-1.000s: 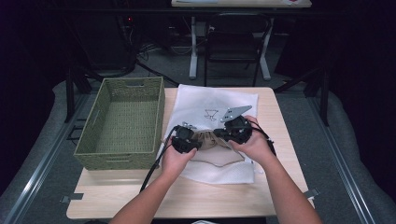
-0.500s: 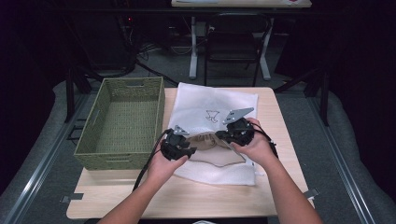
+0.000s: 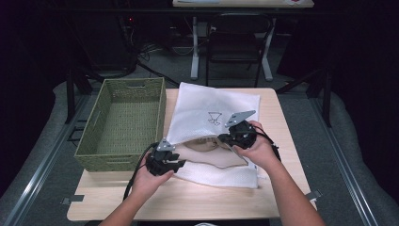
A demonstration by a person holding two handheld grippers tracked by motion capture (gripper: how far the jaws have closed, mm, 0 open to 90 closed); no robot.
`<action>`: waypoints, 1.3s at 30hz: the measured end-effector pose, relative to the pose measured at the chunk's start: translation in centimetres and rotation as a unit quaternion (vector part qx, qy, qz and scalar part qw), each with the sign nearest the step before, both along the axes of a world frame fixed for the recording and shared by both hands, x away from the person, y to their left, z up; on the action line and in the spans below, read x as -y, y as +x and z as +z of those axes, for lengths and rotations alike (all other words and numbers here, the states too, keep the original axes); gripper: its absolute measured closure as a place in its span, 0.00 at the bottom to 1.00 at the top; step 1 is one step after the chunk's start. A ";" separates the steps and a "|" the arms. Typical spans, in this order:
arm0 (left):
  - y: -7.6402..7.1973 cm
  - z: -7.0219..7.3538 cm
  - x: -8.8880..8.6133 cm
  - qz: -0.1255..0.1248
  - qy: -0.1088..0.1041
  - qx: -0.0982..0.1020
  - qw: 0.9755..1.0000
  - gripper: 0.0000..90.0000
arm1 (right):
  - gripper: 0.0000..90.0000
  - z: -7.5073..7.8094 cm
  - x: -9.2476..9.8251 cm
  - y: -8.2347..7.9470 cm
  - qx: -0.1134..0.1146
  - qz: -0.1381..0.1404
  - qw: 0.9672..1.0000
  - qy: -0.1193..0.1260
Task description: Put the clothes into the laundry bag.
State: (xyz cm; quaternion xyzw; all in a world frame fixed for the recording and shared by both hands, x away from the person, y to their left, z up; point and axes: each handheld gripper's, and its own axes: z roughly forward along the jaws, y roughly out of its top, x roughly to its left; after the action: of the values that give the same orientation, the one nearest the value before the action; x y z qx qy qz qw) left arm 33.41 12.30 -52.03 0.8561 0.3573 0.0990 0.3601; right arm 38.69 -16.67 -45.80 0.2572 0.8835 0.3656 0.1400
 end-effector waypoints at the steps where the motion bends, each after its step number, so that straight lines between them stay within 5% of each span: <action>1: 0.0 0.0 0.0 0.000 0.000 0.000 1.000 0.67 | 0.99 0.0 0.0 0.0 0.000 0.000 1.000 0.000; 4: -1.0 -0.2 -0.5 -0.008 -0.014 -0.007 1.000 0.67 | 0.99 -0.2 -0.3 0.0 -0.002 -0.002 1.000 -0.003; 12: -2.1 -0.5 -0.7 -0.009 -0.002 -0.001 1.000 0.67 | 0.99 -1.3 -0.2 -0.6 -0.007 -0.006 1.000 -0.011; 24: -2.5 -0.8 -0.4 -0.013 -0.001 0.003 1.000 0.66 | 0.99 -2.2 0.6 -1.1 -0.013 -0.010 1.000 -0.003; 39: -2.2 -2.2 0.8 -0.025 0.003 -0.016 1.000 0.66 | 0.99 -3.3 0.4 -1.7 -0.011 -0.018 1.000 -0.004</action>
State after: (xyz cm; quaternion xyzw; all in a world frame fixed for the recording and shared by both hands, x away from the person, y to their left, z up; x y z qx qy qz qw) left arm 31.23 11.48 -54.28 0.8673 0.3412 0.0771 0.3542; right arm 36.95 -17.10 -49.08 0.2762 0.8820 0.3562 0.1376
